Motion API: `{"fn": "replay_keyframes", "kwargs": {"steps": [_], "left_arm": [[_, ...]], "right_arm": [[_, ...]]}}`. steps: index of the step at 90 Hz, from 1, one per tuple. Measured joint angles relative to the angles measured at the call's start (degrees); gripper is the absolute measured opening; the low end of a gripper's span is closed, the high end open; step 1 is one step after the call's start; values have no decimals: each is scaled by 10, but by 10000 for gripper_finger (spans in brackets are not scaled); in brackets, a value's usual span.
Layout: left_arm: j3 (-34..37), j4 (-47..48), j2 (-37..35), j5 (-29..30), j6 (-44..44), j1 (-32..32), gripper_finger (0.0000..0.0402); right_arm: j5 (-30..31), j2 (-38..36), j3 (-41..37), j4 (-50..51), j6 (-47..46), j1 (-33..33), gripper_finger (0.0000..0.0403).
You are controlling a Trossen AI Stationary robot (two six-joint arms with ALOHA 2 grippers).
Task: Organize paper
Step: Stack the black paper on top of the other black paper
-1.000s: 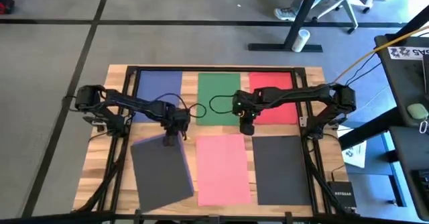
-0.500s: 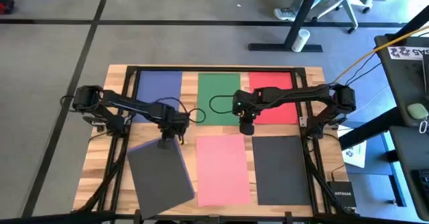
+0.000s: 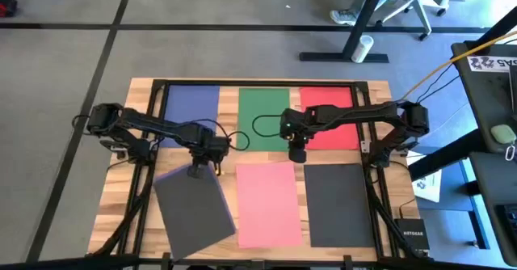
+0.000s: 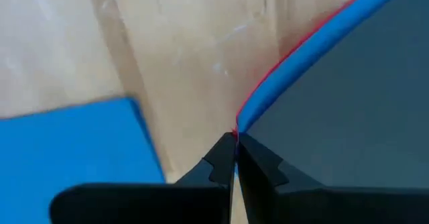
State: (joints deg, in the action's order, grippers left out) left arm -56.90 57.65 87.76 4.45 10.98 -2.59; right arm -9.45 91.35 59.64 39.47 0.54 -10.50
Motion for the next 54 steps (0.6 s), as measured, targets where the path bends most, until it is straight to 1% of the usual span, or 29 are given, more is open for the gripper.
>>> {"fn": "replay_keyframes", "kwargs": {"steps": [15, 25, 43, 54], "left_arm": [[-1, 4, -36, 9, -3, -6, 0], [-1, 3, -73, 10, -18, -2, 0], [-1, 3, -136, 9, -44, 11, 0], [1, 4, -162, 7, -51, 21, 0]], "right_arm": [[-1, 0, 0, -7, -1, 0, 74], [-22, 0, 0, -23, -3, 0, 74], [-76, 0, 0, -93, -21, 1, 74], [-102, 0, 0, -165, -38, 14, 74]]}}
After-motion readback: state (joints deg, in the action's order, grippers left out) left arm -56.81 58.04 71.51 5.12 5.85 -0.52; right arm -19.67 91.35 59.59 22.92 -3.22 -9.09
